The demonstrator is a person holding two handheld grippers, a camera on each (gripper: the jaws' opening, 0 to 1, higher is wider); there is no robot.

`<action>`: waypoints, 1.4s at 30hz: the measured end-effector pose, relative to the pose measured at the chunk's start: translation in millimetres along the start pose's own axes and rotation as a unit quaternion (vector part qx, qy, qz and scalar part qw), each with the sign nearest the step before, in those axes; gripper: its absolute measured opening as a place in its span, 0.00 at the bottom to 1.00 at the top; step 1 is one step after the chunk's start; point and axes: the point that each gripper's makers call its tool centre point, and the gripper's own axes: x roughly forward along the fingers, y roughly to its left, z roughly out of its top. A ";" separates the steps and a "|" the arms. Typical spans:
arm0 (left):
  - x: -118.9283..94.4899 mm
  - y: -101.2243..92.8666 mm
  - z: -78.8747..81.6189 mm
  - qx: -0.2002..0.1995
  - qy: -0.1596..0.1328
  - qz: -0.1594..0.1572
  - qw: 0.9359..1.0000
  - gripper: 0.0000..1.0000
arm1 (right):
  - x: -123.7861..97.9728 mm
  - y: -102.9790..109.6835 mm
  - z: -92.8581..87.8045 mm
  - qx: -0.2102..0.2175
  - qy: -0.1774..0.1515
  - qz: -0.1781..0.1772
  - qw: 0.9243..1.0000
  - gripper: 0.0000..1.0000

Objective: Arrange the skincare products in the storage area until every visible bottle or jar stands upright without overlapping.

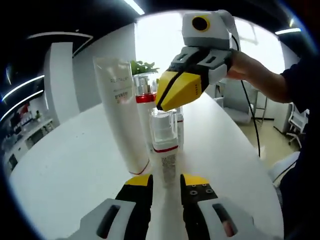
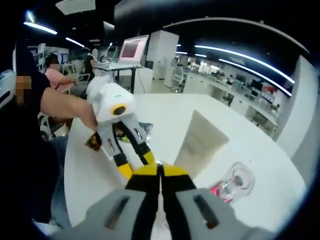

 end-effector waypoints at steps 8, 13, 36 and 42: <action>-4.5 -2.7 0.0 -0.005 -0.003 0.003 1.000 0.21 | 0.6 3.5 2.4 0.000 -0.002 0.001 1.000 0.00; -6.3 -1.1 0.8 -0.004 -0.004 0.005 1.000 0.21 | 0.0 2.1 2.7 -0.004 0.000 0.001 1.000 0.00; -6.1 4.5 -3.5 -0.010 0.003 0.013 1.000 0.21 | -14.5 -18.4 -7.7 0.002 -0.003 -0.051 0.999 0.00; -3.6 2.8 2.1 -0.007 -0.006 0.017 1.000 0.21 | -8.8 -18.8 -24.9 0.025 0.013 -0.047 0.998 0.00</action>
